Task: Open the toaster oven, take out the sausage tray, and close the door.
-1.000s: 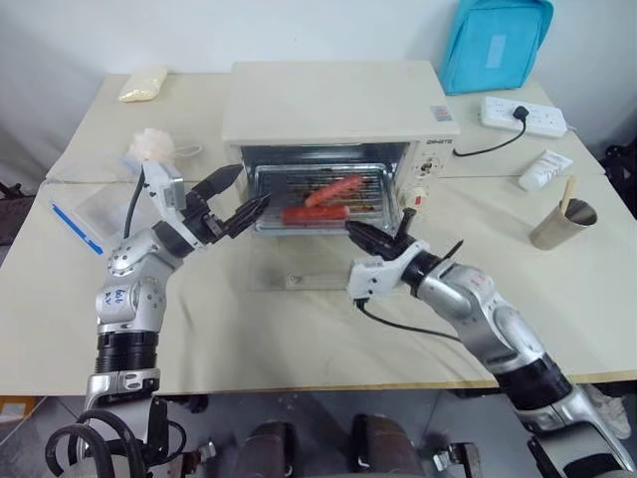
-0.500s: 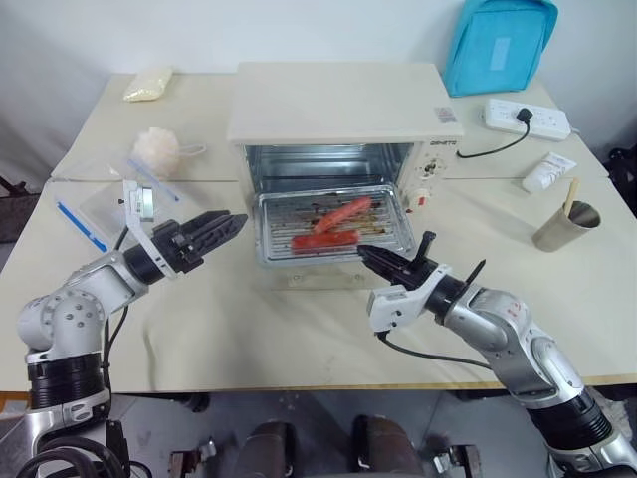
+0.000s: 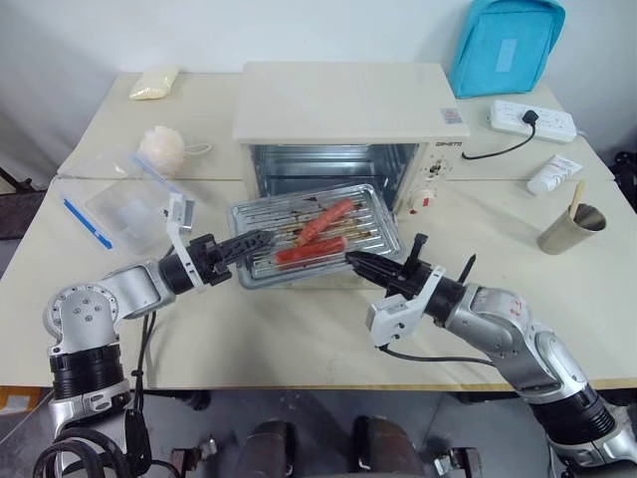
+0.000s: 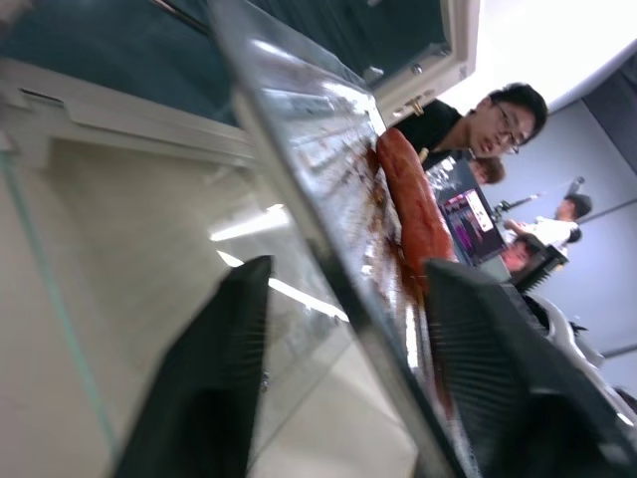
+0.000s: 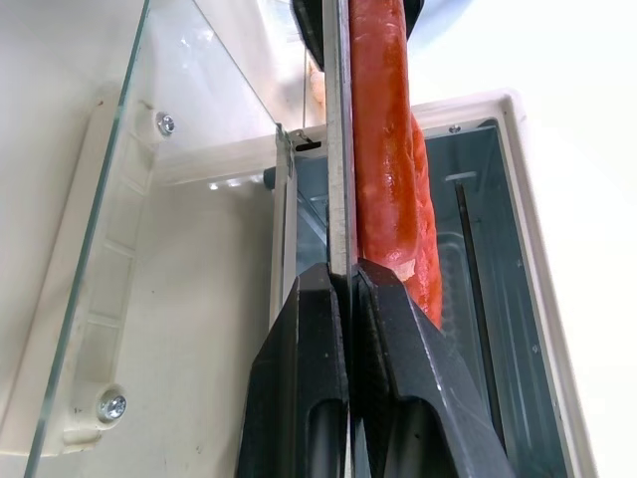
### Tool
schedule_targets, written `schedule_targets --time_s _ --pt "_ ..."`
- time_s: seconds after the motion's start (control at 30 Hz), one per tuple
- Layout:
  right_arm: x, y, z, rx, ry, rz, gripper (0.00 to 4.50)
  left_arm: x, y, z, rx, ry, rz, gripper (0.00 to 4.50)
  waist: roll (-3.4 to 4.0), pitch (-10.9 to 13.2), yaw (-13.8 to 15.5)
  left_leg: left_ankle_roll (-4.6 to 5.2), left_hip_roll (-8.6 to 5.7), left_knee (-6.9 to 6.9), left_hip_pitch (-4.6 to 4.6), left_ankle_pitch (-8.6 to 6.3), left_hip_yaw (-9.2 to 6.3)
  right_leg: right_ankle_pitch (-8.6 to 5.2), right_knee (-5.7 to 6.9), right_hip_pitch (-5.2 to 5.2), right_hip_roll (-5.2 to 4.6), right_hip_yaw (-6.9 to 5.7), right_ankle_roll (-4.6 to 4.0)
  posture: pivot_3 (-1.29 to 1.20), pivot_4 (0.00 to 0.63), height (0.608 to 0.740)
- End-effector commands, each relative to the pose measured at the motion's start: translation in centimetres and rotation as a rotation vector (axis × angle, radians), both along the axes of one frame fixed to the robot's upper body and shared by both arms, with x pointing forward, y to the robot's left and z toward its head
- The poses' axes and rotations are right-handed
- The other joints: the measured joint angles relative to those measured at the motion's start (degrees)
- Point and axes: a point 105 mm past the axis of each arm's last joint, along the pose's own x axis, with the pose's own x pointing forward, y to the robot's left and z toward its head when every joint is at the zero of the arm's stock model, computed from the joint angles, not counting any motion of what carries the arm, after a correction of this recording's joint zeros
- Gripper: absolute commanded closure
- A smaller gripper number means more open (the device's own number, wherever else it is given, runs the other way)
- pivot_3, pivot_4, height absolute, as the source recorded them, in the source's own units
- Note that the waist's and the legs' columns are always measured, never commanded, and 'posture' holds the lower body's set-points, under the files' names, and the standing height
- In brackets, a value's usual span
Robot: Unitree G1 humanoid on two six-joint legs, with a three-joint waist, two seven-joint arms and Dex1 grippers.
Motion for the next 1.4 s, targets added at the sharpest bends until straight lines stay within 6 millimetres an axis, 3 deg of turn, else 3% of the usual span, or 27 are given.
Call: schedule_targets --time_s 0.03,0.17,0.23,0.43,0.63,0.73,0.97,1.07,1.27,1.4 --pt "-0.4 0.1 1.1 0.016 -0.032 0.032 4.39 -0.1 0.2 0.8 -0.038 -0.006 0.005 3.42 0.00 0.00 0.00 0.00 0.00 0.00 0.00 0.00 0.00 0.00 0.00 0.00 0.00 0.00 0.00 0.00 0.150 0.740" --pt "-0.3 -0.3 0.7 0.028 0.027 0.027 4.39 -0.1 0.7 0.6 -0.095 0.047 0.026 4.50 0.00 0.00 0.01 0.00 0.00 0.01 0.00 0.00 0.00 0.00 0.00 0.00 0.00 0.00 0.00 0.00 0.150 0.740" --pt "-0.3 -0.7 0.6 0.067 0.079 0.019 4.39 -0.4 0.8 0.7 -0.153 0.085 0.009 4.50 -0.01 0.00 0.01 0.00 0.00 0.01 0.01 0.00 -0.01 0.00 0.00 0.01 0.00 0.02 0.00 0.00 0.150 0.740" --pt "0.0 -3.1 0.6 0.086 0.134 -0.011 2.58 -2.1 2.6 0.6 -0.298 0.186 0.044 4.50 -0.01 -0.01 -0.15 0.00 0.02 -0.06 0.08 0.00 -0.02 0.00 0.03 0.01 -0.03 0.32 0.00 0.00 0.150 0.740" --pt "1.2 -8.1 -0.3 0.195 0.308 -0.101 0.55 -4.6 6.0 -0.7 -0.342 0.200 0.171 4.50 -0.02 -0.01 -0.06 0.00 0.03 -0.06 0.18 0.00 -0.02 0.00 -0.06 0.17 -0.03 0.46 -0.01 0.00 0.150 0.740" --pt "2.1 -10.8 -1.1 0.241 0.389 -0.162 0.93 -6.1 7.9 -1.5 -0.377 0.198 0.245 4.50 -0.02 -0.01 -0.08 0.01 0.02 -0.05 0.31 -0.01 0.00 -0.01 -0.20 0.40 -0.03 0.45 -0.02 0.00 0.150 0.740" --pt "2.7 -12.4 -3.2 0.408 0.699 -0.122 3.44 -9.3 10.9 -2.9 -0.476 0.167 0.421 4.50 -0.01 -0.01 -0.11 0.01 0.06 -0.06 0.49 -0.02 -0.08 -0.03 -0.51 0.75 -0.03 0.38 -0.05 0.00 0.150 0.740" --pt "2.4 -12.4 -5.8 0.377 0.924 -0.094 4.49 -11.1 12.0 -3.3 -0.565 0.115 0.539 4.50 -0.01 -0.01 -0.13 0.03 0.08 -0.09 0.53 -0.05 -0.11 -0.02 -0.63 0.84 -0.04 0.35 -0.05 0.00 0.150 0.740" --pt "3.6 -11.5 -7.1 0.392 1.065 -0.088 4.49 -12.5 13.2 -3.8 -0.673 0.056 0.736 4.50 -0.01 -0.01 0.23 0.03 0.06 0.00 0.51 -0.08 -0.16 -0.02 -0.86 0.90 -0.08 0.29 -0.06 0.00 0.150 0.740" --pt "4.4 -10.3 -6.9 0.429 1.079 -0.048 4.49 -12.7 14.0 -3.7 -0.733 0.018 0.838 4.50 -0.02 -0.02 0.21 0.00 0.07 -0.01 0.51 -0.11 -0.17 -0.01 -0.89 0.89 -0.06 0.29 -0.07 0.00 0.150 0.740"
